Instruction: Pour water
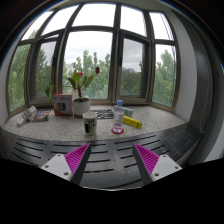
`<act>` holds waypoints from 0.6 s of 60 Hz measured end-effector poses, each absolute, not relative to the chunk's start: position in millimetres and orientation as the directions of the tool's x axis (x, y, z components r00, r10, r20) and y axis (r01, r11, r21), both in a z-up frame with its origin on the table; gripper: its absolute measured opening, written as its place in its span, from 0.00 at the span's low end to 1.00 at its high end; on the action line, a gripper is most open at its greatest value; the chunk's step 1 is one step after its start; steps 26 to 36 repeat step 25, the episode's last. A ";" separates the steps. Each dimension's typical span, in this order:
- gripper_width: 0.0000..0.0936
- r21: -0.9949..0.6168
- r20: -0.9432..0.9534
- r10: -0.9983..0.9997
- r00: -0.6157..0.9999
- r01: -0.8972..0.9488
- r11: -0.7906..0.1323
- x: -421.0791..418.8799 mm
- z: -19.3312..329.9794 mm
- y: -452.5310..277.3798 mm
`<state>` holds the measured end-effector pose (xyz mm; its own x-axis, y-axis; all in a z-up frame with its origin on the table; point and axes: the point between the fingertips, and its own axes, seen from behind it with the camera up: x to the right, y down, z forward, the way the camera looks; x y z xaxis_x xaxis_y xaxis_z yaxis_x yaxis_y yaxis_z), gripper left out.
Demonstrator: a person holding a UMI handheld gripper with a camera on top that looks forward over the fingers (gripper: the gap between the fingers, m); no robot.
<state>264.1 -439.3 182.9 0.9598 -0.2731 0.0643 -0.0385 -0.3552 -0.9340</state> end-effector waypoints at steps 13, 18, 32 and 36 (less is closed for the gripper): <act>0.91 -0.939 0.092 -0.273 0.958 -0.008 -0.344 241.5 196.3 -501.2; 0.91 -0.942 0.105 -0.280 0.954 0.006 -0.334 240.4 203.2 -511.8; 0.91 -0.945 0.093 -0.261 0.961 0.003 -0.328 232.1 207.4 -519.2; 0.91 -0.945 0.093 -0.261 0.961 0.003 -0.328 232.1 207.4 -519.2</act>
